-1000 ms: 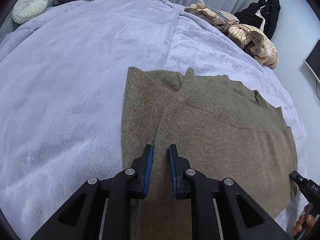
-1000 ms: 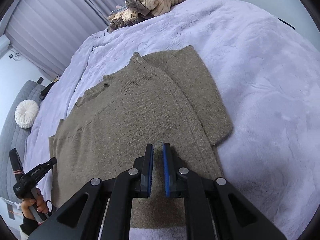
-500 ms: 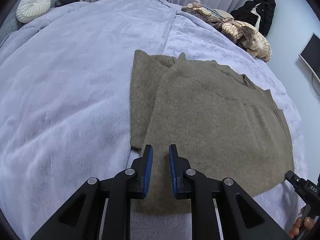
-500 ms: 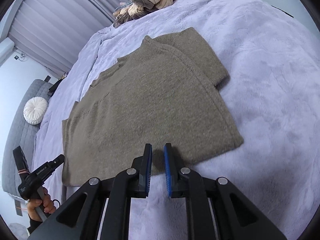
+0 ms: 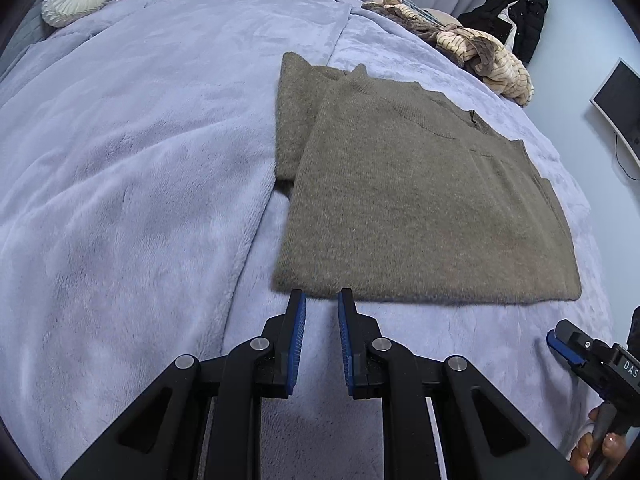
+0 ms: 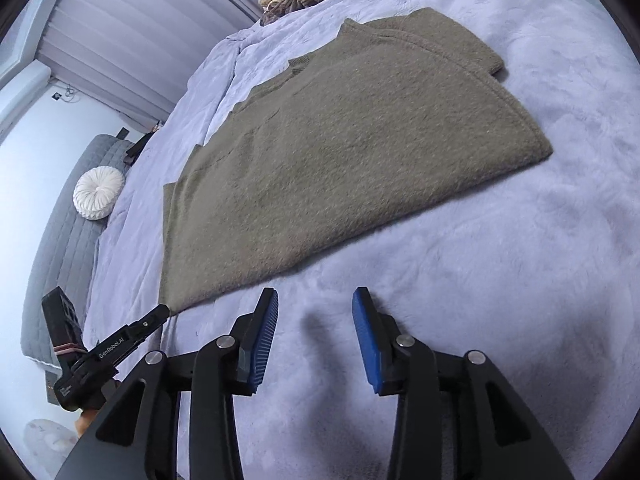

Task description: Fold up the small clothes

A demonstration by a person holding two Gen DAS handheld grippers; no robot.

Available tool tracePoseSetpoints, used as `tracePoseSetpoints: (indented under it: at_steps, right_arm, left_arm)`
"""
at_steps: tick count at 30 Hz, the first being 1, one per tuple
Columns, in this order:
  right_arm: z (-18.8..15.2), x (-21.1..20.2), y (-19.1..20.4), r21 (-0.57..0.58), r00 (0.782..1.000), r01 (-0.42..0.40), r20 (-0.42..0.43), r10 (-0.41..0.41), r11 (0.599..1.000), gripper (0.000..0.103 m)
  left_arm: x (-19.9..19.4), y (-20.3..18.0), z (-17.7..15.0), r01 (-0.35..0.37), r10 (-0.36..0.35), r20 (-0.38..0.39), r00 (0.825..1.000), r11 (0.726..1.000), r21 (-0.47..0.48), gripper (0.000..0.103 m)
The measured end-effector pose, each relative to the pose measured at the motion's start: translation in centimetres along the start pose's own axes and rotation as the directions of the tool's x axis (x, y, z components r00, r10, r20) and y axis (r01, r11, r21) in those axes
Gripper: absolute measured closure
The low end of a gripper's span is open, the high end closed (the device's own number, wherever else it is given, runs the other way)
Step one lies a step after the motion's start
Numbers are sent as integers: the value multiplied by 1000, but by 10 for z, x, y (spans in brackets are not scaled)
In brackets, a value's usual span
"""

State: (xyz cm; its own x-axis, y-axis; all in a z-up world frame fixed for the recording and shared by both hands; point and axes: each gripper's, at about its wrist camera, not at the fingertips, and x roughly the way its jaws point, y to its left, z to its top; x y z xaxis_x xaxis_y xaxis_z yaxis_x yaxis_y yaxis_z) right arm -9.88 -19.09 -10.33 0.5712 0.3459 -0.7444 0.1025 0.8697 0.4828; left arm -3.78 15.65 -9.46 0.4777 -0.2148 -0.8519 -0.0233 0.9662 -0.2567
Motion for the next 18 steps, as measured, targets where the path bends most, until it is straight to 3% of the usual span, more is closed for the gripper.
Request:
tracePoseSetpoints:
  at_steps: [1,2,3,4,5,12,13,16,18]
  right_arm:
    - [-2,1,3,-5,1000,-5,-2,4,1000,54]
    - [-4,2,6,-9,1000,-7,-3,7,1000,53]
    - [-6,3,8,-13,1000,-12,-6,12,1000,53]
    - [-7,4,10,-15,1000,-16,-9,16,1000,53]
    - [-9,5,12,-17,1000,-20,-12,19,1000,53]
    - [-14,10,24,-25,999,-30,-25,29,999,47]
    - [-14,11,25,-25,999,-30,-26,29,999,46]
    - [-13,16,30,-27,999,-34,-36,33,999,35]
    - [-13,18,35,-30,998,-42,-39,40,999,22]
  left_arm:
    - [1,2,-3,-11,11,-7,1000,1000,-1,85]
    - [1,3,-5,-15,15,-11,1000,1000,-2,69]
    - [1,5,-7,-14,14,-12,1000,1000,-7,50]
    - [-2,7,-9,-16,16,-3,1000,1000,-15,13]
    - [-8,8,-11,-13,13,25,1000,1000,-20,7]
    - [-20,9,-12,-36,36,54,998,999,2,6]
    - [-21,11,-12,-38,38,56,998,999,-1,0]
    - [-21,16,-11,-52,52,49,997,999,-7,0]
    - [-19,17,-9,-57,58,40,998,998,-12,0]
